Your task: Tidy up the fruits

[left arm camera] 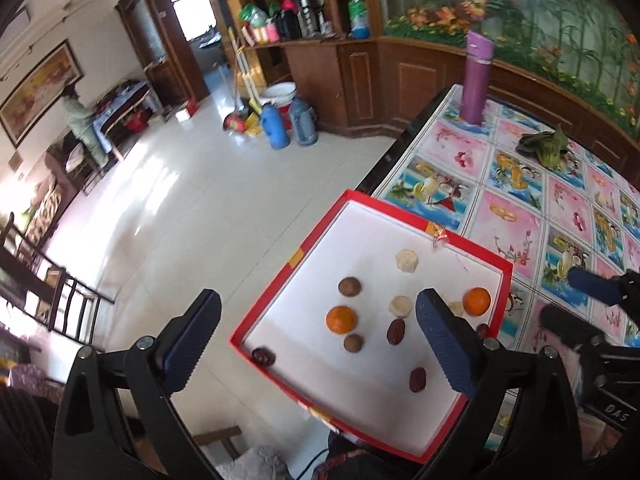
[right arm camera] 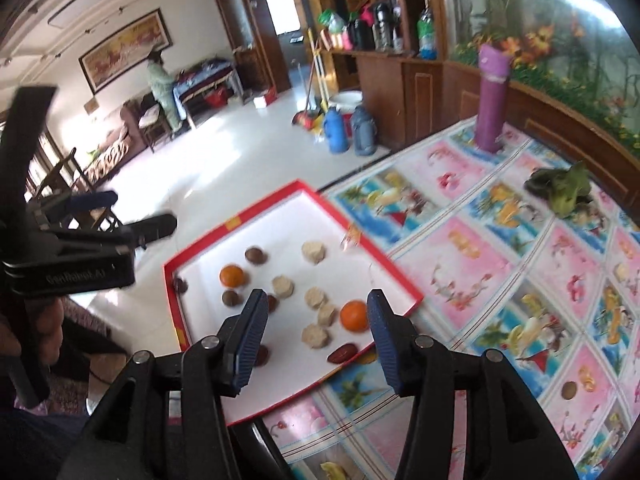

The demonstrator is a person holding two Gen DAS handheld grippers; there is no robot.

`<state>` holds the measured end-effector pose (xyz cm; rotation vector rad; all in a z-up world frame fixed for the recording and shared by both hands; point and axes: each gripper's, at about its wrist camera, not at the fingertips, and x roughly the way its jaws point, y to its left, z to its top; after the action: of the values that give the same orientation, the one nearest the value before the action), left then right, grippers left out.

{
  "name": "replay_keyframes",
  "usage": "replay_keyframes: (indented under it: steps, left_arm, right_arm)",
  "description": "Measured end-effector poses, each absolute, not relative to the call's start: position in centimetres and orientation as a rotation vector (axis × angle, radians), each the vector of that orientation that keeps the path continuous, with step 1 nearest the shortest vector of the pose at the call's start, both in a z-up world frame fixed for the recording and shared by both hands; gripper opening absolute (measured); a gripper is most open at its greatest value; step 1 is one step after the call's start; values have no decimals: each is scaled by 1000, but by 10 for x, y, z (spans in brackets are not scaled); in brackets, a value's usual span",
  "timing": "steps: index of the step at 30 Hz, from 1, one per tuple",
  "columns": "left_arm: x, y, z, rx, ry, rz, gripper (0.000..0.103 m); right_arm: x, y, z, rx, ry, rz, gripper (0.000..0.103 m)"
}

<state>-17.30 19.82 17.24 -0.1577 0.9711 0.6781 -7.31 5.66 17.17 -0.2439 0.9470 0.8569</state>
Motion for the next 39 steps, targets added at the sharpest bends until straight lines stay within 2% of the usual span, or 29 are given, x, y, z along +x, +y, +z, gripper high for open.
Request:
replay_keyframes:
  steps: [9,21,34,39]
  left_arm:
    - [-179,176,195,-103,952,652,98]
    - [-193,186,209,-90,869,683,98]
    - [-195,213,213,-150,810,713,98]
    - [-188,209,215,-115,792,687,98]
  right_arm:
    - [-82,50,209,-192,782,819,68]
    - [-94,72,177,-212,841,732,68]
    - [-104,93,198,-278,706,684,69]
    - [-105,90,204,-272,675,647,72]
